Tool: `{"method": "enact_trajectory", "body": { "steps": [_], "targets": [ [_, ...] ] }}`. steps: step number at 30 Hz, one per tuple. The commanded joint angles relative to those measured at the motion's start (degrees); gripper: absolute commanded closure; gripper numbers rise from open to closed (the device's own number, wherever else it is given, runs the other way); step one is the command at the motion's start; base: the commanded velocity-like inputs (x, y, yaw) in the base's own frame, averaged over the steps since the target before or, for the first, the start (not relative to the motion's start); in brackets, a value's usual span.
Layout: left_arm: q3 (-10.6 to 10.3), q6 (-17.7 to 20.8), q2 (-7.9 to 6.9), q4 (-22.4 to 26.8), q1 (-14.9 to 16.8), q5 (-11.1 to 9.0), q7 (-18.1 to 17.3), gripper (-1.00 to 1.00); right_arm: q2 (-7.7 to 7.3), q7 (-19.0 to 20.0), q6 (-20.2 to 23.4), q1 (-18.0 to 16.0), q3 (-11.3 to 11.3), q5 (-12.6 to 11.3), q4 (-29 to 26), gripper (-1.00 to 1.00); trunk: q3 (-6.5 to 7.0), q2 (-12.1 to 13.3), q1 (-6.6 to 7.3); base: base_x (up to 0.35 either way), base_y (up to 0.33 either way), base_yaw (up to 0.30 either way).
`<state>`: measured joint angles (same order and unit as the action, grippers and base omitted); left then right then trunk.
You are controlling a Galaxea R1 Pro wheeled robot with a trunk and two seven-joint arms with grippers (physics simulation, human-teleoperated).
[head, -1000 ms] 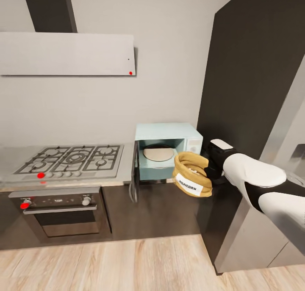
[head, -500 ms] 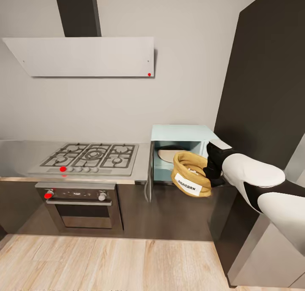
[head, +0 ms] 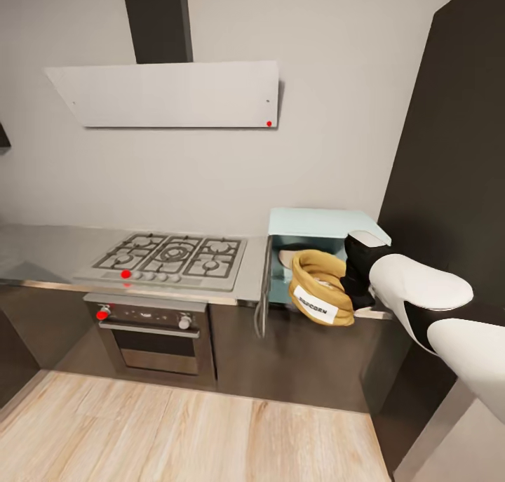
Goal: In the kitchen, take the popcorn bag from the countertop, put it into the microwave, and heat it until the popcorn is cooked so the cooked popcorn ends up inside the bag.
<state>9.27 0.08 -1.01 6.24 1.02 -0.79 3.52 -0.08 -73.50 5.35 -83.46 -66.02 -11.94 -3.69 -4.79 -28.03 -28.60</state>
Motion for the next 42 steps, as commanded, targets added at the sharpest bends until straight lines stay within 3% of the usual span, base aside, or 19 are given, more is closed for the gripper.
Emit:
{"method": "enact_trajectory", "body": {
  "steps": [1, 23, 42],
  "targets": [
    [0.22, 0.01, 0.01, 0.04, 0.03, -0.09, 0.08, -1.00, -0.05, -0.24, 0.55, -0.03, 0.45, -0.55, -0.07, 1.00, -0.11, -0.10, -0.04, 0.139, -0.229, 0.011],
    [0.23, -0.07, -0.04, 0.01, 0.03, -0.09, 0.08, -1.00, -0.36, -0.53, -1.17, 0.65, 0.45, -0.37, -0.09, 1.00, -0.11, -0.10, -0.04, 0.010, -0.014, 0.001],
    [0.23, -0.17, -0.04, 0.02, 0.03, -0.09, 0.08, -1.00, -0.32, -2.07, -1.26, 0.90, 0.54, -0.28, -0.09, 1.00, -0.11, -0.10, -0.04, 0.147, -0.003, 0.000]
  ]
}}
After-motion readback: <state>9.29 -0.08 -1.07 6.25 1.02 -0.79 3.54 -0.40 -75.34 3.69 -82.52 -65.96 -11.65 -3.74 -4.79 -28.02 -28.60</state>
